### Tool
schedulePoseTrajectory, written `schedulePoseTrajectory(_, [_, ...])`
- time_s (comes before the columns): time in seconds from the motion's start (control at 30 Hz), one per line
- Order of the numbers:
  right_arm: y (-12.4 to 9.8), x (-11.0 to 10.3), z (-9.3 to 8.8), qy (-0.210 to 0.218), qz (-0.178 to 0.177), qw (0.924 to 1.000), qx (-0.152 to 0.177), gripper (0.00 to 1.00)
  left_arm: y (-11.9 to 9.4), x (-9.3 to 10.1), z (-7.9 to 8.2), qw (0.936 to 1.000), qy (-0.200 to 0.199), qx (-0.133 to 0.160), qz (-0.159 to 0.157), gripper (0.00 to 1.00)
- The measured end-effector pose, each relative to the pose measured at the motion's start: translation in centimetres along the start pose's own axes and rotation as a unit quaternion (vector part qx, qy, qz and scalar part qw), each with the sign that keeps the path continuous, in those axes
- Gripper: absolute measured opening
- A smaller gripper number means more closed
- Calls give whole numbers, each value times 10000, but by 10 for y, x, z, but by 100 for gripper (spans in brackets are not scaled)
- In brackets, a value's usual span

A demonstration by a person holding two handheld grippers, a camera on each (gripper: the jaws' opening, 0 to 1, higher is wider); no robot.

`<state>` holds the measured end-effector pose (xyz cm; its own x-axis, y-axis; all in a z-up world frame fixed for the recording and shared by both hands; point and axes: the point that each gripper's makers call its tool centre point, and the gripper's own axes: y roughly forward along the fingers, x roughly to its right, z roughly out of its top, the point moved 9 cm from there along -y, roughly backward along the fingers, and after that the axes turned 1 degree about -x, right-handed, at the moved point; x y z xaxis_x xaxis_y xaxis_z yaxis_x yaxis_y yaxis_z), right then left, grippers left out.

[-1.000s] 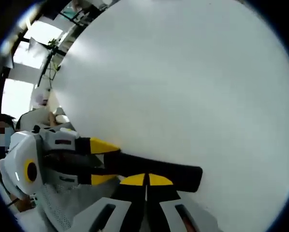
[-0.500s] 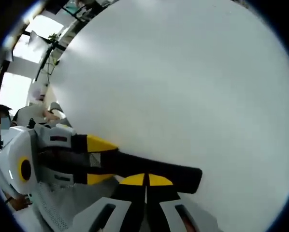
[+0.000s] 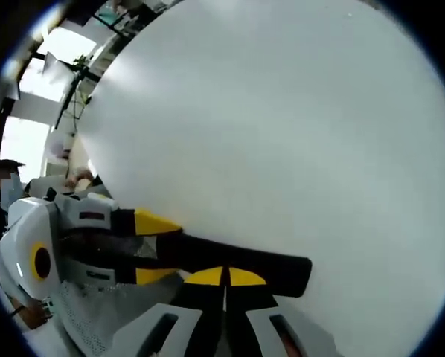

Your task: Press the specified remote control buttons in sequence, fully releasing each button before pressing the next.

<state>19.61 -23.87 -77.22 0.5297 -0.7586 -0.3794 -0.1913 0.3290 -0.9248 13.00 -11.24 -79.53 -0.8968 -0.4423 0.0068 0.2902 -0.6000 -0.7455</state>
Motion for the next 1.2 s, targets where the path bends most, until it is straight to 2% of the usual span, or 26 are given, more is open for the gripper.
schedulePoseTrajectory(0.17, [-3, 2, -1, -45, 100, 9999, 83, 0, 0, 0, 0, 10000, 3, -1, 0, 24])
schedulePoseTrajectory(0.33, [-6, 8, -4, 178, 188, 9997, 36, 0, 0, 0, 0, 10000, 7, -2, -2, 24])
schedulePoseTrajectory(0.5, [-5, 4, -9, 166, 249, 9995, -77, 0, 0, 0, 0, 10000, 9, -5, 0, 24])
schedulePoseTrajectory(0.87, [4, 1, -11, -7, 121, 9996, -237, 0, -1, 0, 0, 10000, 3, -4, 5, 24])
schedulePoseTrajectory(1.2, [5, -1, -9, 10, 29, 9994, -351, 0, -1, 1, 0, 10000, 3, -1, -4, 24])
